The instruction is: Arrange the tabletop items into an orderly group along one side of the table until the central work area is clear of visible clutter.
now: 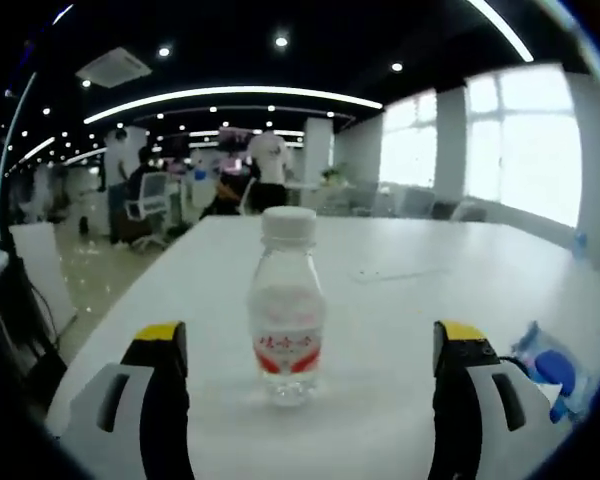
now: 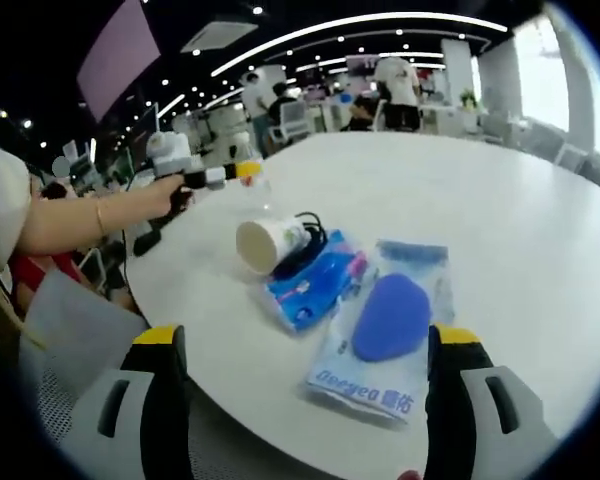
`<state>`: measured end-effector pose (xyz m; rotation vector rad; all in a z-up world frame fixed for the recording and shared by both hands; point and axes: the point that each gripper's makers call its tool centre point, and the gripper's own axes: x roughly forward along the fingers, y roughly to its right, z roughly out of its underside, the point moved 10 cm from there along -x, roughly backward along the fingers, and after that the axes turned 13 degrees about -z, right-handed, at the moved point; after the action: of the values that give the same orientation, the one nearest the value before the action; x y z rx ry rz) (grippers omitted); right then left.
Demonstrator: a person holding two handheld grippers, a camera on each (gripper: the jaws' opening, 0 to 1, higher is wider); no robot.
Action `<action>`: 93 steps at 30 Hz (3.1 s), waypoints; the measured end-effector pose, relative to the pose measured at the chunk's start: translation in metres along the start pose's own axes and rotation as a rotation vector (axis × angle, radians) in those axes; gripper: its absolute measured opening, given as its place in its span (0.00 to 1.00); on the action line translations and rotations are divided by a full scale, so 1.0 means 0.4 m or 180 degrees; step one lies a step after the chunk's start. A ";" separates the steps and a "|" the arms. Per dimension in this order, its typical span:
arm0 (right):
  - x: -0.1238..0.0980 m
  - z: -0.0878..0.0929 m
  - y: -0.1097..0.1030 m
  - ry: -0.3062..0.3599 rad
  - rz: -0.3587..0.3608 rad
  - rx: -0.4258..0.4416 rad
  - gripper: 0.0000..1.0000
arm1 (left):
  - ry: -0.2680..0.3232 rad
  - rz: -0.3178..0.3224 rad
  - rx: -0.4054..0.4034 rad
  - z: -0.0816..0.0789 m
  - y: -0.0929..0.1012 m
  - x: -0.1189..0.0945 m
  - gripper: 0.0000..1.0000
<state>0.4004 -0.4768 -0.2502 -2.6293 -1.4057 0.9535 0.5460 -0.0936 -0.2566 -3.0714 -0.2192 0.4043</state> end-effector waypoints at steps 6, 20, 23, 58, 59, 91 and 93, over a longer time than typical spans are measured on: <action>-0.001 -0.013 -0.003 0.0044 -0.0066 -0.0040 0.99 | -0.0005 0.0088 0.0017 -0.008 -0.009 -0.062 0.99; 0.005 -0.082 0.006 0.0109 -0.0141 -0.0197 0.99 | -0.0031 0.0343 0.0103 -0.021 -0.005 -0.200 0.99; 0.013 -0.100 0.011 0.0128 -0.0163 -0.0251 0.99 | -0.0013 0.0430 0.0198 -0.021 0.003 -0.230 0.99; 0.279 -0.154 0.028 -0.0012 -0.0548 -0.0659 0.74 | -0.0153 0.1344 0.0619 0.030 0.126 -0.345 0.99; 0.284 -0.154 0.028 -0.0045 -0.0551 -0.0687 0.72 | -0.0162 0.1352 0.0634 0.031 0.127 -0.345 0.99; 0.384 -0.146 0.027 -0.0164 -0.0203 -0.1709 0.11 | -0.0558 0.1759 0.0545 0.085 0.145 -0.359 0.97; 0.382 -0.149 0.028 -0.0152 -0.0179 -0.1715 0.09 | -0.0537 0.1760 0.0559 0.086 0.145 -0.358 0.97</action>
<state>0.5024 -0.3518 -0.2822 -2.9071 -1.9743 0.7113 0.4079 -0.1712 -0.2563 -2.8761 0.6399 0.6576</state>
